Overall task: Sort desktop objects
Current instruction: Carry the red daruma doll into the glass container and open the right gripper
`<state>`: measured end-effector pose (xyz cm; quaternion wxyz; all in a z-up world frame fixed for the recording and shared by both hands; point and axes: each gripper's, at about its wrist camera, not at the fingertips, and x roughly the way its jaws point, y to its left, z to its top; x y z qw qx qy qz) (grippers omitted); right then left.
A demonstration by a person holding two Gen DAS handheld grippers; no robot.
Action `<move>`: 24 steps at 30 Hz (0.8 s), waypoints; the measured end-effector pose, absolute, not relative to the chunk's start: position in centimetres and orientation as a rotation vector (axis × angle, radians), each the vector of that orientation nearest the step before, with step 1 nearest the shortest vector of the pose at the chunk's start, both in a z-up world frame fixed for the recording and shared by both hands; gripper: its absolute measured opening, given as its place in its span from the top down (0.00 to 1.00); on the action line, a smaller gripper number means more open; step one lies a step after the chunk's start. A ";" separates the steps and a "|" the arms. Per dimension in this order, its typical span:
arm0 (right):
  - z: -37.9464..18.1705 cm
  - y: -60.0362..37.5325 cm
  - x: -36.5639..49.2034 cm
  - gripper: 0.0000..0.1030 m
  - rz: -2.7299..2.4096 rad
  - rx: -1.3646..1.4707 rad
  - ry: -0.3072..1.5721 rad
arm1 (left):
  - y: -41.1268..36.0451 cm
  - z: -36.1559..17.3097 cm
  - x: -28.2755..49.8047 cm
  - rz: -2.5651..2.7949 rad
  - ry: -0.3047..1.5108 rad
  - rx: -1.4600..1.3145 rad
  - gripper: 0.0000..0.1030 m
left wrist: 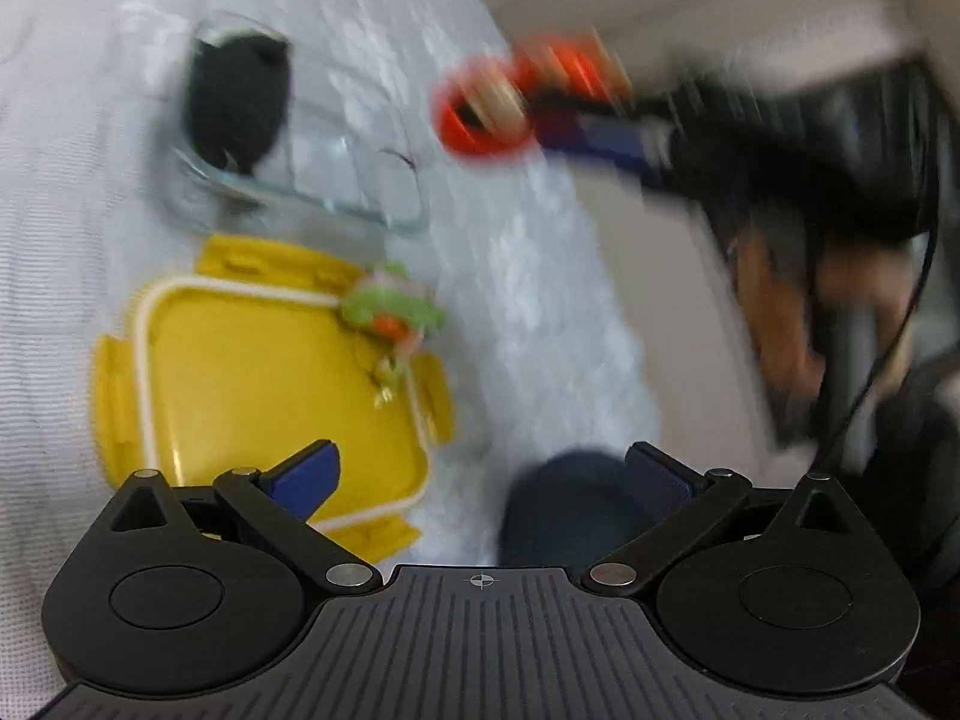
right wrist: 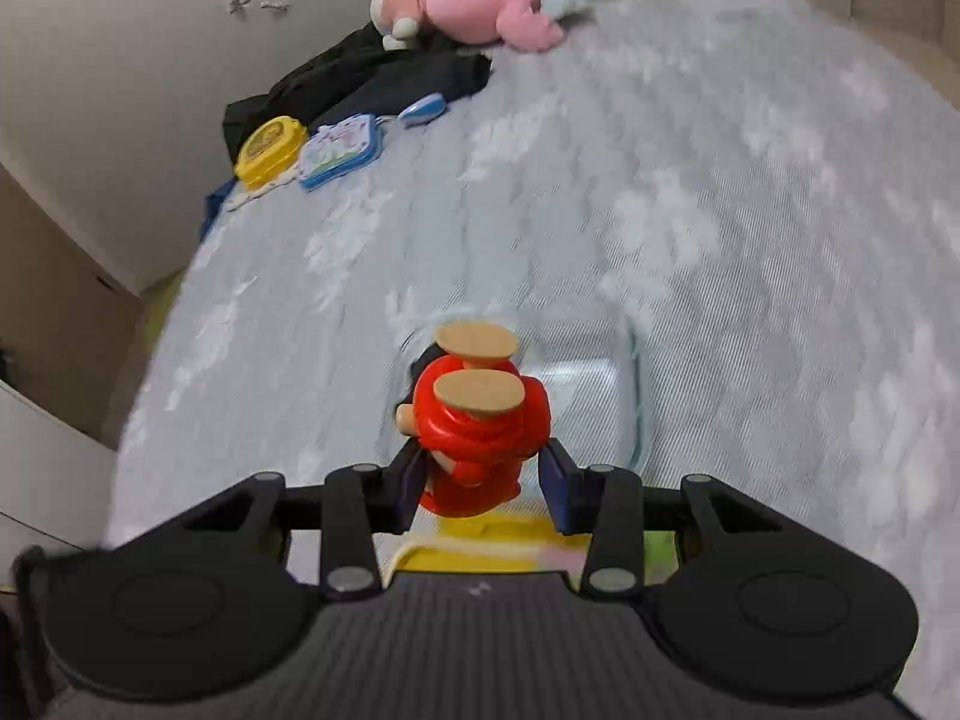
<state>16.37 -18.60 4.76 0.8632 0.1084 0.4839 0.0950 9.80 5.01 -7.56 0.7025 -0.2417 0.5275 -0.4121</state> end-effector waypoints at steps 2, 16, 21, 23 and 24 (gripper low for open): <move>4.1 -17.8 18.2 0.58 0.177 0.177 1.051 | 2.9 -8.0 8.9 -0.921 1.211 -0.444 0.00; -4.3 -12.0 23.9 0.58 0.105 -0.093 1.217 | 2.2 -9.3 8.1 -0.951 1.250 -0.355 0.00; -5.5 -11.1 24.6 0.58 0.097 -0.136 1.227 | 2.7 -9.3 8.3 -0.946 1.239 -0.371 0.00; -5.5 -11.3 25.0 0.57 0.093 -0.112 1.224 | 2.8 -9.3 8.4 -0.933 1.235 -0.368 0.00; -5.4 -11.5 25.1 0.57 0.092 -0.095 1.223 | 2.9 -9.3 8.4 -0.927 1.235 -0.368 0.00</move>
